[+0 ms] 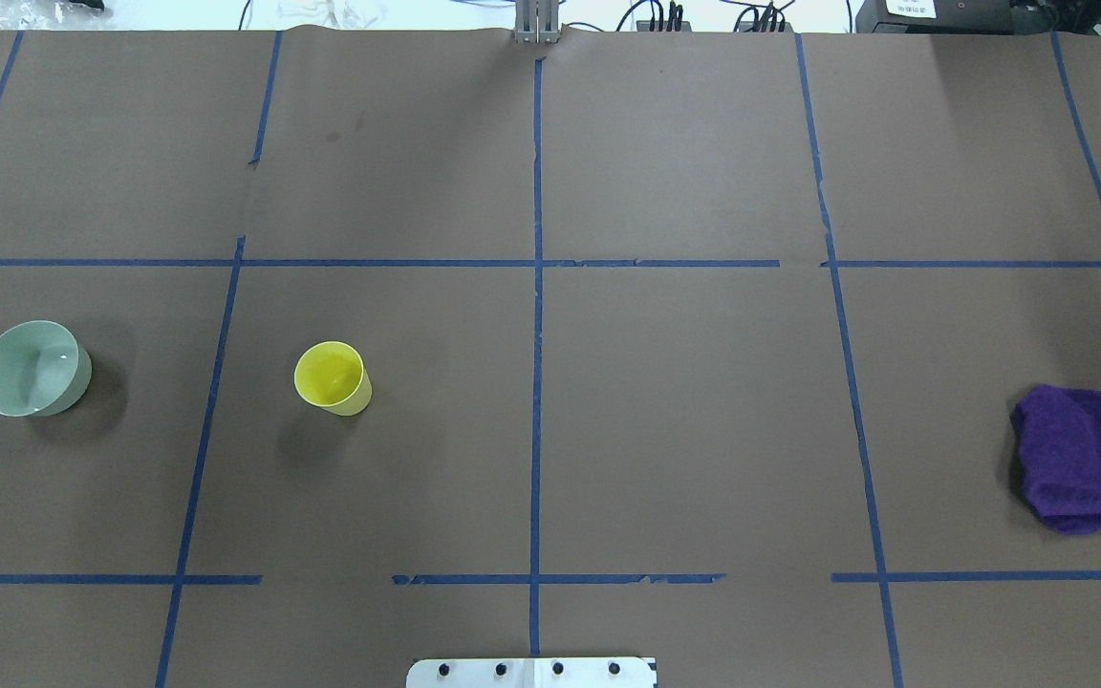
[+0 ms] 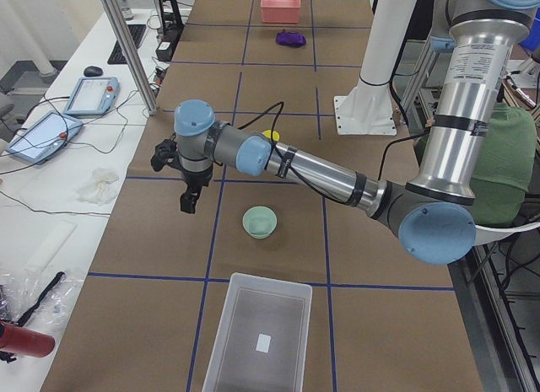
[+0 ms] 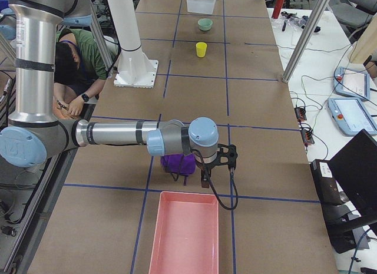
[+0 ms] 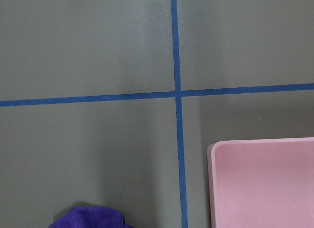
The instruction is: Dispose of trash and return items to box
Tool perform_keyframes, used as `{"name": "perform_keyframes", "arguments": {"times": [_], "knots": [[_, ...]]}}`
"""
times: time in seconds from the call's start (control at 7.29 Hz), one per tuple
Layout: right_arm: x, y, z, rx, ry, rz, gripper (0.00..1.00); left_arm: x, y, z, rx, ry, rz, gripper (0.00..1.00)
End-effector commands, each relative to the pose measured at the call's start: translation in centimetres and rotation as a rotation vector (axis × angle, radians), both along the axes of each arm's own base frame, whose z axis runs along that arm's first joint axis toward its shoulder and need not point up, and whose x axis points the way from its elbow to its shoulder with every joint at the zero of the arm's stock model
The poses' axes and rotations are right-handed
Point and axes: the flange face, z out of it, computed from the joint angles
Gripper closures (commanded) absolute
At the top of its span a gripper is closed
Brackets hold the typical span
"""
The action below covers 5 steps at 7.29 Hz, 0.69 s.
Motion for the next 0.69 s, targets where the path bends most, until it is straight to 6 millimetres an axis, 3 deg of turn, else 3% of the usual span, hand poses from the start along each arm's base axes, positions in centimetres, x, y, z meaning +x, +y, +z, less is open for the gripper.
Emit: {"name": "perform_keyframes", "arguments": {"times": [0.0,0.27,0.55], "knots": [[0.0,0.2,0.2,-0.005,0.000,0.000,0.00,6.2,-0.8,-6.3,0.108,0.058,0.065,0.00],[0.0,0.6,0.2,-0.006,-0.002,0.000,0.00,13.4,0.7,-10.1,0.009,0.193,-0.052,0.00],[0.0,0.7,0.2,-0.006,-0.002,0.000,0.00,21.6,4.2,-12.7,-0.026,0.222,-0.121,0.00]]}}
